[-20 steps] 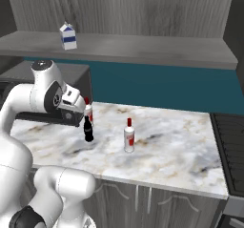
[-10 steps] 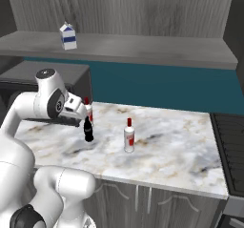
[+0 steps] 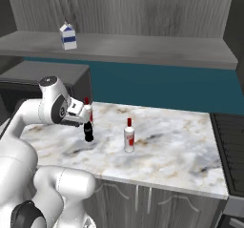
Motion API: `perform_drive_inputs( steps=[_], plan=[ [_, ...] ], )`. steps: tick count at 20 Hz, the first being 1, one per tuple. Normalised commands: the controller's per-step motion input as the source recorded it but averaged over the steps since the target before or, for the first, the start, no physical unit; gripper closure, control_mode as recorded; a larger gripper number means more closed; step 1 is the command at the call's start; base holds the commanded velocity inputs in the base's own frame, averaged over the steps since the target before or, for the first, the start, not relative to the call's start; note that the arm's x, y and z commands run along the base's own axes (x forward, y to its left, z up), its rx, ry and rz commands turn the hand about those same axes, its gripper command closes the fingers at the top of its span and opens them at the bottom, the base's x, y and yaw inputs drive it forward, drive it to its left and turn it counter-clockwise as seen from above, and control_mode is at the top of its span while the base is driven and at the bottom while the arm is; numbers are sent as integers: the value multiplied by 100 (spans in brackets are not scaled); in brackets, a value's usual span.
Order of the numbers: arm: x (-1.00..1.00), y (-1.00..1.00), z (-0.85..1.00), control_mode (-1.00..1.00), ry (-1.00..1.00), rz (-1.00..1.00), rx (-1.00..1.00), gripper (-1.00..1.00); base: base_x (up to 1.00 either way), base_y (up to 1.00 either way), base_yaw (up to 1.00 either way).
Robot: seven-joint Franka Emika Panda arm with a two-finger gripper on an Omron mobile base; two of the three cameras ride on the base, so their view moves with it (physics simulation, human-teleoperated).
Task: Sort all alcoholic drinks to one cabinet, and non-alcoholic drinks to the other.
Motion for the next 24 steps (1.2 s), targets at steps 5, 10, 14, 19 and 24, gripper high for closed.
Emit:
perform_drive_inputs(
  steps=[5,10,14,19,24],
  plan=[
    [20,0,-21,-100,0,0,-3,-100,0,0,0],
    [21,0,-23,-100,0,0,-3,-100,0,0,0],
    [21,0,-20,-100,0,0,-3,-100,0,0,0],
    [14,-1,-10,-100,0,0,-3,-100,0,0,0],
    [16,-4,-6,-100,0,0,-2,-100,0,0,0]
  ],
)
